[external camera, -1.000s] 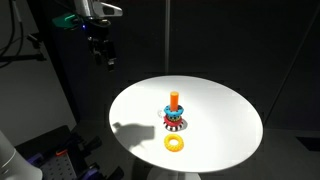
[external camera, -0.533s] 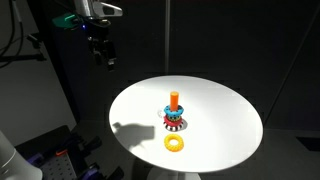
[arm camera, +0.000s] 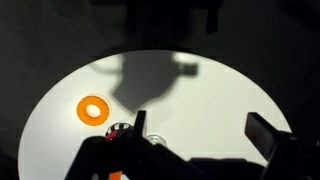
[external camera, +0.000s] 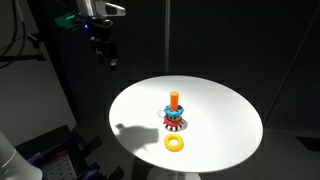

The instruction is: Pick up orange ring and stack it on the rings stacking stand

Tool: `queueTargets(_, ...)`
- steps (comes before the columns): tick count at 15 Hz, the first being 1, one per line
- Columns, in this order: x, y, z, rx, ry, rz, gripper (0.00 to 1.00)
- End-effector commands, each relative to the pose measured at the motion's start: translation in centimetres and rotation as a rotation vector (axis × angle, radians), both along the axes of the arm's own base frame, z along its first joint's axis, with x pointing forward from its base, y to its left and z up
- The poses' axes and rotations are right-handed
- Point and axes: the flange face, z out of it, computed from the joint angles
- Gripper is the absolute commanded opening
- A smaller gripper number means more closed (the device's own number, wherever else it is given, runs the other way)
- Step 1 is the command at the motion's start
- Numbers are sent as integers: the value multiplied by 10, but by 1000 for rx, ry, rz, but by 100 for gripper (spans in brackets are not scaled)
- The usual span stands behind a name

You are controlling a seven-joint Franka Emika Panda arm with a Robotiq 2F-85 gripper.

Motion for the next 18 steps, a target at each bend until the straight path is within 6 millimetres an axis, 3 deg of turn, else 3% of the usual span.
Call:
queueTargets(1, 11, -24, 2, 2, -7, -39, 100)
queueTargets(6, 27, -59, -19, 0, -22, -46, 100)
queueTargets(18, 65, -124, -99, -91, -40, -57, 100)
